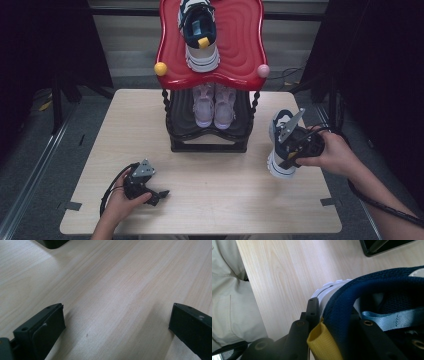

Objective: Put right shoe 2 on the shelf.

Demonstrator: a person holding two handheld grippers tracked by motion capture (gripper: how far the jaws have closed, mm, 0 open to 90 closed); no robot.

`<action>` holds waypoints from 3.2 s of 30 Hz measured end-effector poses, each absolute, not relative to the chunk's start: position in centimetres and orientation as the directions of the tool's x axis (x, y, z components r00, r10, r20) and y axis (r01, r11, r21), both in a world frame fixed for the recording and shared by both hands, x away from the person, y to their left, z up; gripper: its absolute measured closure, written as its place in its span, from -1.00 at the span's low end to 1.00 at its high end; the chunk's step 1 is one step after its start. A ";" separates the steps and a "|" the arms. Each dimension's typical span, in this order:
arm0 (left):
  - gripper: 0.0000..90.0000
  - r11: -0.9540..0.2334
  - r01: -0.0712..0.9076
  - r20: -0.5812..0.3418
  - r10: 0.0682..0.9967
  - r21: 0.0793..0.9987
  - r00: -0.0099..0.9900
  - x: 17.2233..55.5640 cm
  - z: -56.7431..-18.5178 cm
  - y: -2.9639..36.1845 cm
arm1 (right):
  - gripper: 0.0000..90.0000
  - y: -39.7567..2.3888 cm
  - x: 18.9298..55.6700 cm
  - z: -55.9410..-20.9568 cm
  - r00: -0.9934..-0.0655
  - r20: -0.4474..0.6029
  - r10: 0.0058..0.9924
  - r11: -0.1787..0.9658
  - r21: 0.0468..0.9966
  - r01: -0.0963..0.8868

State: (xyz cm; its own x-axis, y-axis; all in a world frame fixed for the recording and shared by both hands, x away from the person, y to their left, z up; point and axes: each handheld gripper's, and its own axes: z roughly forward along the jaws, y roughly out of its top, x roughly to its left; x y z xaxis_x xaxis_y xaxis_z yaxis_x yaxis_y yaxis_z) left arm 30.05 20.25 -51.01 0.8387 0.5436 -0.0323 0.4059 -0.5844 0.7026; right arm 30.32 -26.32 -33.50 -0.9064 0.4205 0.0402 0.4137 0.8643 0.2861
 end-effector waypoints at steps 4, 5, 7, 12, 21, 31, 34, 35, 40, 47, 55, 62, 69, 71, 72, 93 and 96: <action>-1.00 -0.585 0.406 -0.032 0.544 0.702 0.839 30.1 -51.0 20.3 | 0.60 -26.3 30.4 -32.2 -0.907 0.030 0.420 0.864 0.292 0.410; -1.00 -0.586 0.405 -0.030 0.544 0.702 0.838 30.1 -51.0 20.3 | 0.61 -26.3 30.4 -31.9 -0.907 0.030 0.419 0.864 0.293 0.409; -1.00 -0.584 0.405 -0.031 0.544 0.703 0.839 30.1 -51.0 20.3 | 0.60 -26.3 30.5 -31.2 -0.909 0.026 0.415 0.866 0.295 0.404; -1.00 -0.586 0.403 -0.028 0.543 0.703 0.839 30.1 -51.0 20.3 | 0.60 -26.4 30.8 -29.6 -0.908 0.019 0.417 0.863 0.305 0.403; -1.00 -0.590 0.404 -0.029 0.541 0.699 0.840 30.1 -51.0 20.3 | 0.60 -26.0 31.4 -26.7 -0.906 0.001 0.423 0.862 0.308 0.403; -1.00 -0.590 0.404 -0.029 0.541 0.699 0.840 30.1 -51.0 20.3 | 0.60 -25.7 32.0 -23.3 -0.909 -0.032 0.415 0.870 0.306 0.387; -1.00 -0.589 0.404 -0.030 0.541 0.700 0.840 30.1 -51.0 20.3 | 0.60 -25.7 32.0 -22.4 -0.907 -0.040 0.419 0.869 0.308 0.387; -1.00 -0.589 0.404 -0.030 0.541 0.700 0.840 30.1 -51.0 20.3 | 0.60 -25.7 32.0 -22.2 -0.907 -0.043 0.419 0.869 0.309 0.386; -1.00 -0.588 0.405 -0.031 0.541 0.700 0.840 30.1 -51.0 20.3 | 0.60 -25.7 32.1 -20.7 -0.907 -0.056 0.418 0.871 0.307 0.383; -1.00 -0.589 0.404 -0.030 0.541 0.700 0.840 30.1 -51.0 20.3 | 0.60 -25.5 32.3 -18.7 -0.905 -0.068 0.420 0.870 0.312 0.381; -1.00 -0.591 0.405 -0.032 0.539 0.697 0.841 30.1 -51.0 20.3 | 0.60 -25.3 32.5 -16.8 -0.902 -0.085 0.423 0.873 0.303 0.381; -1.00 -0.588 0.407 -0.034 0.542 0.699 0.840 30.1 -51.0 20.3 | 0.60 -25.2 32.9 -14.6 -0.902 -0.091 0.421 0.877 0.297 0.379; -1.00 -0.585 0.406 -0.031 0.544 0.702 0.839 30.1 -51.0 20.3 | 0.60 -24.7 33.2 -12.4 -0.897 -0.106 0.429 0.873 0.304 0.382; -1.00 -0.585 0.406 -0.032 0.544 0.702 0.839 30.1 -51.0 20.3 | 0.59 -24.6 33.3 -11.7 -0.895 -0.113 0.430 0.873 0.305 0.381; -1.00 -0.587 0.403 -0.026 0.544 0.702 0.839 30.1 -51.0 20.3 | 0.59 -24.5 33.3 -11.4 -0.895 -0.114 0.431 0.872 0.307 0.380; -1.00 -0.592 0.403 -0.026 0.541 0.697 0.841 30.1 -51.0 20.3 | 0.59 -20.3 36.1 -8.0 -0.902 -0.145 0.407 0.886 0.305 0.351; -1.00 -0.592 0.404 -0.027 0.541 0.697 0.840 30.1 -51.0 20.3 | 0.58 -19.6 36.5 -7.9 -0.902 -0.145 0.407 0.887 0.299 0.352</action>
